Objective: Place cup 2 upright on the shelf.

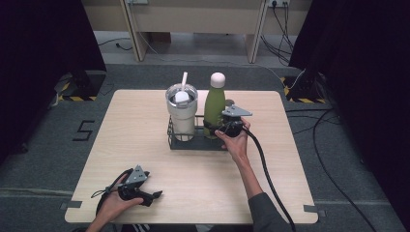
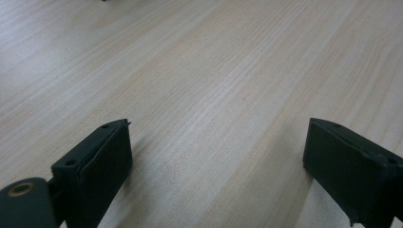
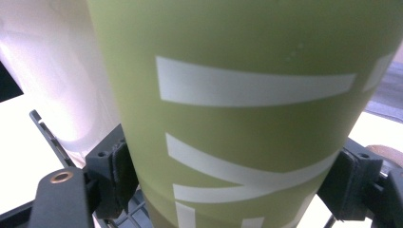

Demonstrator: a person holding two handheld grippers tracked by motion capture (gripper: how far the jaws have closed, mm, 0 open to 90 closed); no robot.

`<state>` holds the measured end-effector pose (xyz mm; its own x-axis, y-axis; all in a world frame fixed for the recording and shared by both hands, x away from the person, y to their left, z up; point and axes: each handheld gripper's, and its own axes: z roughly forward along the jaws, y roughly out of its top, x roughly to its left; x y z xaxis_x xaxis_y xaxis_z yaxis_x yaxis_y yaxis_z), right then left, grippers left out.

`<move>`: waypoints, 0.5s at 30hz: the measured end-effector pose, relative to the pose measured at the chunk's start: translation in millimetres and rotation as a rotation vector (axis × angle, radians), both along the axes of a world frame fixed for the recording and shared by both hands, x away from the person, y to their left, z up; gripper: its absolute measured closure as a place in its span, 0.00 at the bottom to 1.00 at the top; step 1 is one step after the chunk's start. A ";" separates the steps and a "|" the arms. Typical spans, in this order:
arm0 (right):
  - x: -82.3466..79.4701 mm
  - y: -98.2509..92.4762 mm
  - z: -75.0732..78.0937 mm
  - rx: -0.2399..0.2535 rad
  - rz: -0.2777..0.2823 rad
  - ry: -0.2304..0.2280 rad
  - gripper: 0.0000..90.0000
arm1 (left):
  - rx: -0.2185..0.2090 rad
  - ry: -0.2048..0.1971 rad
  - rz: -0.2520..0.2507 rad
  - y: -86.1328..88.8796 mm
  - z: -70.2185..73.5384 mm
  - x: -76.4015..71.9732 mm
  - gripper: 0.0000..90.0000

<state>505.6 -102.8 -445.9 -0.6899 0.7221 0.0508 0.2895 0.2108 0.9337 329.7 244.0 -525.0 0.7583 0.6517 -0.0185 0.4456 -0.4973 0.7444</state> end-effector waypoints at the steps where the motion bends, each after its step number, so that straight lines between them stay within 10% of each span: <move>1: -0.1 0.2 -0.1 0.001 -0.001 -0.001 0.23 | -0.001 0.000 0.001 -0.1 0.0 0.0 0.10; 15: -2.5 3.8 -0.3 -0.034 0.003 -0.018 0.23 | 0.000 0.000 0.000 0.0 0.0 0.0 0.10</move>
<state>503.1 -99.0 -446.2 -0.6923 0.7215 0.0141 0.2721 0.2429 0.9311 329.7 244.0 -525.0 0.7583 0.6516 -0.0182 0.4454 -0.4975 0.7444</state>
